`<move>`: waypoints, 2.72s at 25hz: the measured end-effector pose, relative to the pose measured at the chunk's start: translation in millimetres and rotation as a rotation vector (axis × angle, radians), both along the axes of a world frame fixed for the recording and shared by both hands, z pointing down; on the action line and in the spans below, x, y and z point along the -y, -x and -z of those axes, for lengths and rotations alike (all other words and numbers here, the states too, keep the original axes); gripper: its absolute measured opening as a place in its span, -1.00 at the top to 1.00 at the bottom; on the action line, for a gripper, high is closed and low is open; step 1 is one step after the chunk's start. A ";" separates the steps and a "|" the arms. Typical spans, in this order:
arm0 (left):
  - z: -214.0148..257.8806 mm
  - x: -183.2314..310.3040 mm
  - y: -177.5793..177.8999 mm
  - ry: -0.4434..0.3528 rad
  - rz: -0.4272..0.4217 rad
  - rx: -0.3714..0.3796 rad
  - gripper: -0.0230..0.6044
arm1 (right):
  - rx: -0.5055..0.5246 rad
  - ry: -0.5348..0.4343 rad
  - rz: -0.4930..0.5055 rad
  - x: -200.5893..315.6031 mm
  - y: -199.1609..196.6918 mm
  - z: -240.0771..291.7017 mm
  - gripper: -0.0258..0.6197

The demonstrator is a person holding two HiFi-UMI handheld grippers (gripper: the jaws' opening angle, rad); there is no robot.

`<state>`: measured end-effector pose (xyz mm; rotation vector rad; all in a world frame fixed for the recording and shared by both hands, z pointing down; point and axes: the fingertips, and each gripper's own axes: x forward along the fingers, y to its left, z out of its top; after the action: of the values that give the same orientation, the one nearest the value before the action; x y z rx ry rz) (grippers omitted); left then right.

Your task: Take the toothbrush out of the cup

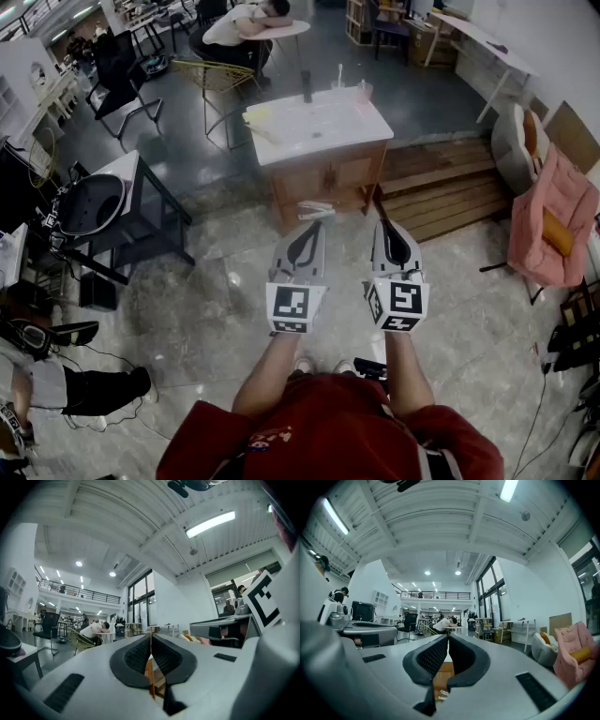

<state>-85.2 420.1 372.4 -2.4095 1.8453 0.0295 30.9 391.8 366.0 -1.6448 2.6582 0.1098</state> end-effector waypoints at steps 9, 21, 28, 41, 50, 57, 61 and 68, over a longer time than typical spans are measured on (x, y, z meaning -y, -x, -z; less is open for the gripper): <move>-5.0 7.4 -21.9 0.016 0.007 -0.017 0.83 | 0.003 0.010 0.012 8.2 -19.4 -5.0 0.82; -12.3 15.7 -53.4 0.022 0.033 -0.009 0.83 | 0.012 -0.001 0.033 18.3 -49.9 -15.0 0.82; -17.4 34.7 -66.3 0.024 0.014 -0.006 0.83 | 0.002 0.013 0.018 34.6 -62.3 -25.0 0.82; -23.5 122.0 -40.3 0.013 -0.055 -0.023 0.83 | -0.026 0.008 -0.042 116.8 -27.8 -31.4 0.82; -18.5 181.5 9.8 0.003 -0.076 -0.037 0.83 | -0.045 -0.002 -0.064 173.2 22.7 -26.4 0.82; -21.3 224.2 40.9 -0.002 -0.112 -0.042 0.83 | -0.054 -0.022 -0.104 210.6 53.0 -23.2 0.82; -25.6 240.7 48.6 0.001 -0.142 -0.046 0.83 | -0.057 -0.027 -0.129 223.2 62.5 -24.6 0.82; -28.4 263.6 50.9 0.002 -0.172 -0.060 0.83 | -0.068 -0.023 -0.146 244.2 68.2 -29.6 0.82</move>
<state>-136.1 156.5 400.9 -2.5890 1.6556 0.1156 -37.3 147.6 395.5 -1.8595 2.5710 0.2004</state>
